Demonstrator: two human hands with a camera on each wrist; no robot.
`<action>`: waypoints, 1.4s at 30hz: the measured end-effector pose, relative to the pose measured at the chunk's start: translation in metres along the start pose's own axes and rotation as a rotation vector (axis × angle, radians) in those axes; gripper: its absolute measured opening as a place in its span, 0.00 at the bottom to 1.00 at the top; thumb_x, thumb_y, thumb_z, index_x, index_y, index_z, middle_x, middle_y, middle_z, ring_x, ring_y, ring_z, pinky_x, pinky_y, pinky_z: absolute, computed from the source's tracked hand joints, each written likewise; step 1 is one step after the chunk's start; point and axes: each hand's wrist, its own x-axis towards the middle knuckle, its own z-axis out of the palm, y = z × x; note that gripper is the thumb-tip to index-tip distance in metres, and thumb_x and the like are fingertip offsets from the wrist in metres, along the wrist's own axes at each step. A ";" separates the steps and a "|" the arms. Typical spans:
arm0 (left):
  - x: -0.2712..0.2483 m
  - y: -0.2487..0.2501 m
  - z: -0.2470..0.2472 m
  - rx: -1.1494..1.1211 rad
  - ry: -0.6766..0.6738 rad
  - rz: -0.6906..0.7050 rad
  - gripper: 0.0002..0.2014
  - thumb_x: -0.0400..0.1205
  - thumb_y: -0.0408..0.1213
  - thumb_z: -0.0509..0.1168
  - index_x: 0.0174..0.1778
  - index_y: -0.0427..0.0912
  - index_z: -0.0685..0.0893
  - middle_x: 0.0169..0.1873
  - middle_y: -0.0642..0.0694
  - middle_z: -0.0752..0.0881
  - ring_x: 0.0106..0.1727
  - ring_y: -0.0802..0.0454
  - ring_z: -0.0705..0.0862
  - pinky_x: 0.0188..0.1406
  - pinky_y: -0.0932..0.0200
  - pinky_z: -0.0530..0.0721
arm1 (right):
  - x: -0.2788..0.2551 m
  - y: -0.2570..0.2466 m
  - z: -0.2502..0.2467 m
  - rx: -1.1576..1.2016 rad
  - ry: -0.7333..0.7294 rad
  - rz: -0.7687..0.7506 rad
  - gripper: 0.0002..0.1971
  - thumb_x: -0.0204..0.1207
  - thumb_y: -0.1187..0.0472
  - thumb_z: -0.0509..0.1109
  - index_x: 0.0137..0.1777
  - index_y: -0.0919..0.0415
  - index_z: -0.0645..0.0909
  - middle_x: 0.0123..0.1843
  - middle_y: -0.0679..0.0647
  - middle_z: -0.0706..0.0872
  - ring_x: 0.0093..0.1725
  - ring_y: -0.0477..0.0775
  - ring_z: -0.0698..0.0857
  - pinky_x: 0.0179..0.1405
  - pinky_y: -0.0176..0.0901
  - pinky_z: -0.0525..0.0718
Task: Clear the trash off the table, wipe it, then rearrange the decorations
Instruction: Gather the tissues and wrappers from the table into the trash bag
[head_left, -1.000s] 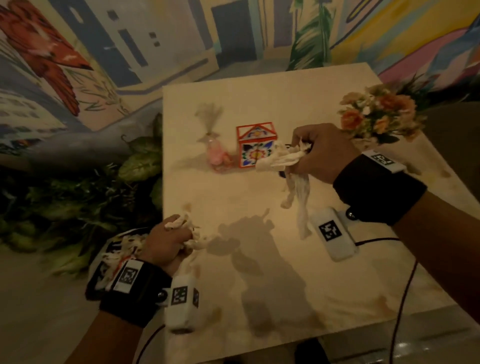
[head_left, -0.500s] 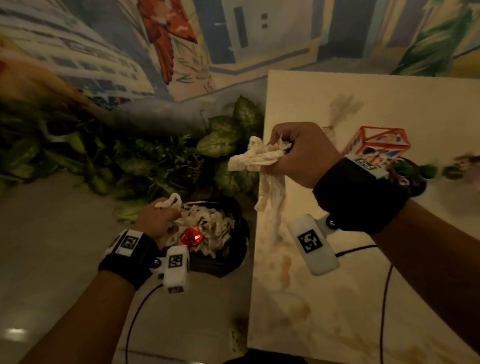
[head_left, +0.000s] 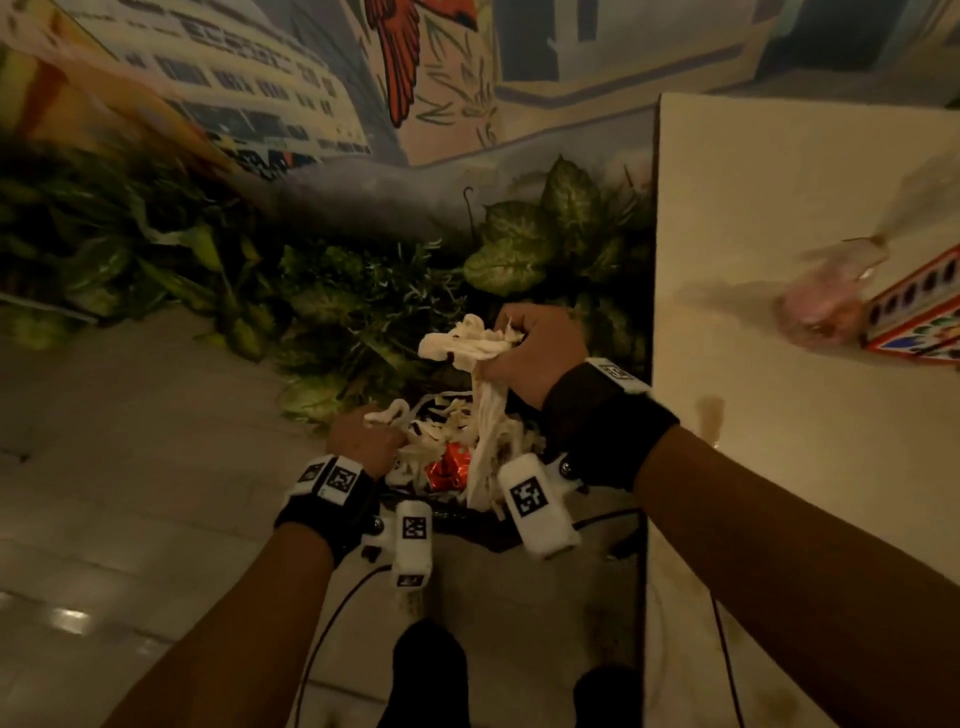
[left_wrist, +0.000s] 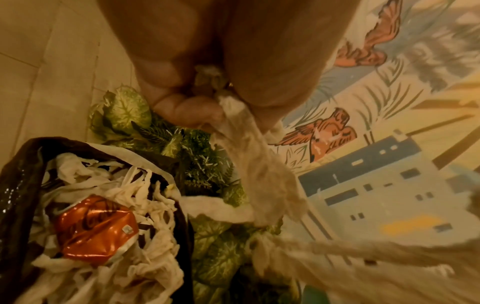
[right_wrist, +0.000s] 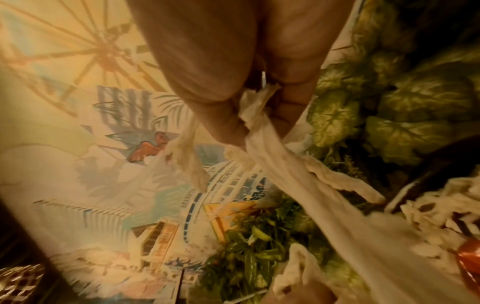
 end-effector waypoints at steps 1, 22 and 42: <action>0.011 0.000 0.003 0.048 -0.036 -0.063 0.13 0.76 0.33 0.69 0.55 0.34 0.84 0.55 0.34 0.84 0.56 0.37 0.83 0.48 0.53 0.80 | 0.008 0.010 0.012 -0.016 0.023 0.047 0.22 0.60 0.65 0.80 0.23 0.52 0.67 0.24 0.47 0.68 0.25 0.43 0.66 0.21 0.35 0.62; 0.175 -0.096 0.137 0.846 -0.288 0.286 0.38 0.79 0.51 0.64 0.79 0.36 0.57 0.80 0.33 0.53 0.81 0.35 0.53 0.80 0.44 0.53 | 0.067 0.229 0.165 -0.381 -0.196 0.633 0.21 0.75 0.59 0.70 0.68 0.63 0.77 0.70 0.64 0.77 0.68 0.64 0.76 0.64 0.46 0.75; 0.196 -0.090 0.131 0.811 -0.457 0.204 0.39 0.74 0.55 0.65 0.80 0.54 0.56 0.79 0.40 0.57 0.78 0.36 0.61 0.76 0.42 0.67 | 0.088 0.252 0.170 -0.261 -0.313 0.751 0.17 0.71 0.57 0.70 0.59 0.64 0.80 0.59 0.62 0.83 0.56 0.62 0.83 0.56 0.47 0.83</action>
